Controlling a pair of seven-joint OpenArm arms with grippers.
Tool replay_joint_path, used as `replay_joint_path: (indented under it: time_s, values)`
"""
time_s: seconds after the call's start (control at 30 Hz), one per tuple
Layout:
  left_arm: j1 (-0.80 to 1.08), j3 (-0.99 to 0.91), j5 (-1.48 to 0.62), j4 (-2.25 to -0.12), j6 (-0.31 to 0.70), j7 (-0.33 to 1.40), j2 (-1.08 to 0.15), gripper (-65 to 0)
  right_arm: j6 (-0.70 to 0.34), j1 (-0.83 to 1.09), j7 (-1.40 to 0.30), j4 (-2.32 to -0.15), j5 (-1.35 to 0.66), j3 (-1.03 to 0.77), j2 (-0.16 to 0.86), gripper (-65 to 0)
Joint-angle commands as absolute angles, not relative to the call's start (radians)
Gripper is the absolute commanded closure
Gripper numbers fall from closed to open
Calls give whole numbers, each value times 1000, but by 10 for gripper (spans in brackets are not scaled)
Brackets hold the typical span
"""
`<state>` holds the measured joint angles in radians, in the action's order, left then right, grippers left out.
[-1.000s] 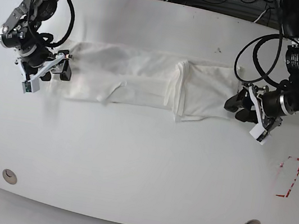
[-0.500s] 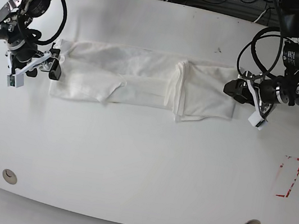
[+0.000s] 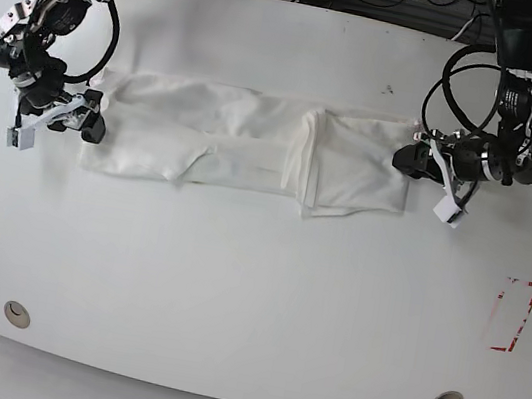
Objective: Fold the T-shirt properly
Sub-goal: 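Hold both shirt ends and pull them slightly apart to flatten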
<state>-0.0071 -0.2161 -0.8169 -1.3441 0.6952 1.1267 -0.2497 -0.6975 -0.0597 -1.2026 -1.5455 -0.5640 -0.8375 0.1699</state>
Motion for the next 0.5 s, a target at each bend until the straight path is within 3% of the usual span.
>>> replay_joint_path:
  time_s: [0.0, 0.47]
  values:
    - [-18, -208, -837, -1353, 698, 1109, -259, -103, -698, -87, -1187, -1474, -568, -877, 203, -488]
    - [-15, -209, -811, -1354, 698, 1109, -262, -103, -698, -131, -1182, -1234, -573, -960, 282, -488]
